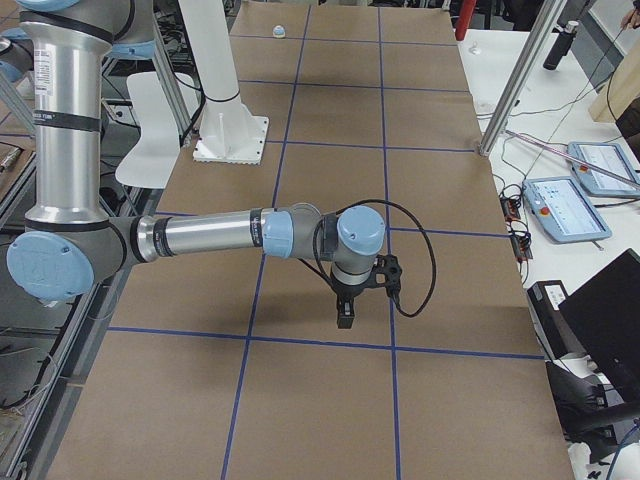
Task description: Place and press bell with both arms
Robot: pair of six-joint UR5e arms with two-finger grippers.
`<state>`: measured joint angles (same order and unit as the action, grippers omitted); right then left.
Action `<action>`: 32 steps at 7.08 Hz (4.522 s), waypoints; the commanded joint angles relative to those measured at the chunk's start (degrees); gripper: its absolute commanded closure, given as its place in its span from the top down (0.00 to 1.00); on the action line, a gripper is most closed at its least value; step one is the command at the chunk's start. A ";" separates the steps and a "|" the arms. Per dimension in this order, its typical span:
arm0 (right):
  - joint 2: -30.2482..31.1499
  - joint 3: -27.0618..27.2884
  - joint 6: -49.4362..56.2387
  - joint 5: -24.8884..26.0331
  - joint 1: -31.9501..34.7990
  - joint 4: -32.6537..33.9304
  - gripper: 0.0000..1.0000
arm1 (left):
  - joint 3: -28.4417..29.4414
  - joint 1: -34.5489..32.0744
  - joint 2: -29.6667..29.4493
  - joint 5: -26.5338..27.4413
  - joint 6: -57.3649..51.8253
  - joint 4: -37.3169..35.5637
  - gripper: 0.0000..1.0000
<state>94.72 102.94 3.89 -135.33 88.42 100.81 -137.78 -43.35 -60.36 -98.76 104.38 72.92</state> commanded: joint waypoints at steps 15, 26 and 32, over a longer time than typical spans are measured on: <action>-1.20 1.29 0.07 0.51 0.00 -0.09 1.00 | 30.61 32.98 -7.05 -7.32 59.70 -1.14 1.00; -1.11 2.09 0.07 0.24 0.00 -0.09 1.00 | 33.97 37.90 -6.88 -9.87 70.52 0.73 1.00; -1.03 2.96 0.07 -0.02 0.00 0.00 1.00 | 36.88 39.93 -6.88 -9.96 70.70 3.37 0.73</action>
<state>93.69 105.87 3.96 -135.35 88.42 100.81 -100.94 -3.65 -67.24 -108.65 175.05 76.36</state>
